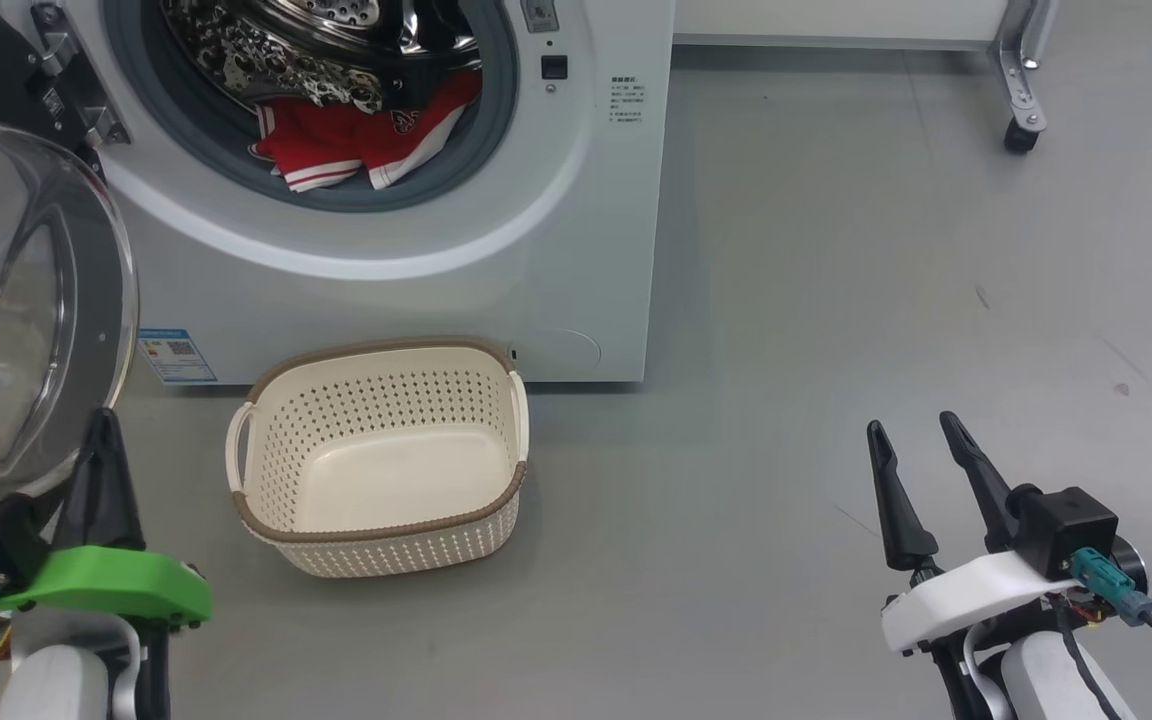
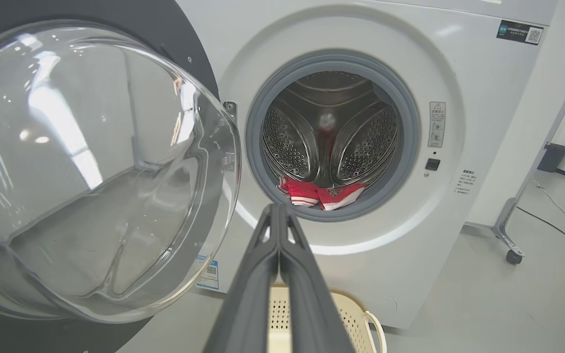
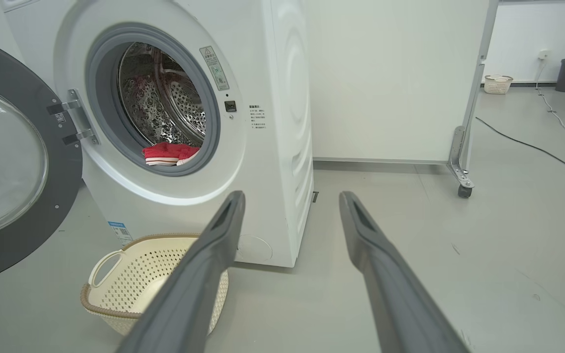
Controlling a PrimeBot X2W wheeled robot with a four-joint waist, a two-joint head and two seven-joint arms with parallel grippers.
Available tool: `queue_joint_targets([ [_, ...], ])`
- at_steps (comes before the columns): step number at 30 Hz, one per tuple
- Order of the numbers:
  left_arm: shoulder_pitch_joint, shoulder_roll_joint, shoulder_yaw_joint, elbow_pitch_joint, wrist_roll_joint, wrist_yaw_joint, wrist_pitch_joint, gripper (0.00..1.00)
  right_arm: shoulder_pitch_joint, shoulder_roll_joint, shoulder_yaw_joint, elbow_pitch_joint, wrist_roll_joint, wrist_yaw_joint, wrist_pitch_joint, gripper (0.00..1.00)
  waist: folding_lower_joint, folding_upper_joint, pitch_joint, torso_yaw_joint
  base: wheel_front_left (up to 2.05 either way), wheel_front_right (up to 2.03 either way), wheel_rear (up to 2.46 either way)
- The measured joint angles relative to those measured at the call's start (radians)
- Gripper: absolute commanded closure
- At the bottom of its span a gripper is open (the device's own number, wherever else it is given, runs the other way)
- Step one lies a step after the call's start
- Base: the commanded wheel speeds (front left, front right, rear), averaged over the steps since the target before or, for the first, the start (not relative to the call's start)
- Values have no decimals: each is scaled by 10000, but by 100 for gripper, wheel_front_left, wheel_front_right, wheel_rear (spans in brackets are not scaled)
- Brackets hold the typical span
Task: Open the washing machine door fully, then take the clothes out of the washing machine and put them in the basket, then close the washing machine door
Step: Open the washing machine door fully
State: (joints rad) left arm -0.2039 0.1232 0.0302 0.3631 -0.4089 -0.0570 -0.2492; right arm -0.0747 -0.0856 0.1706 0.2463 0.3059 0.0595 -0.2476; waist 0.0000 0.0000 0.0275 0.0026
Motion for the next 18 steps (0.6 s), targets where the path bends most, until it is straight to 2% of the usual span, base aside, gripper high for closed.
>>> queue_joint_targets([
  [9,657,-380,-418,-355,35,-113,0,100,216,2,-107,-309,-25,-2,0,0,0,0,-143,-273,0,0,0],
  [18,1071,-477,-646,-686,84,-113,0,100,277,4,-86,-520,-94,-2,0,0,0,0,1,-363,0,0,0],
])
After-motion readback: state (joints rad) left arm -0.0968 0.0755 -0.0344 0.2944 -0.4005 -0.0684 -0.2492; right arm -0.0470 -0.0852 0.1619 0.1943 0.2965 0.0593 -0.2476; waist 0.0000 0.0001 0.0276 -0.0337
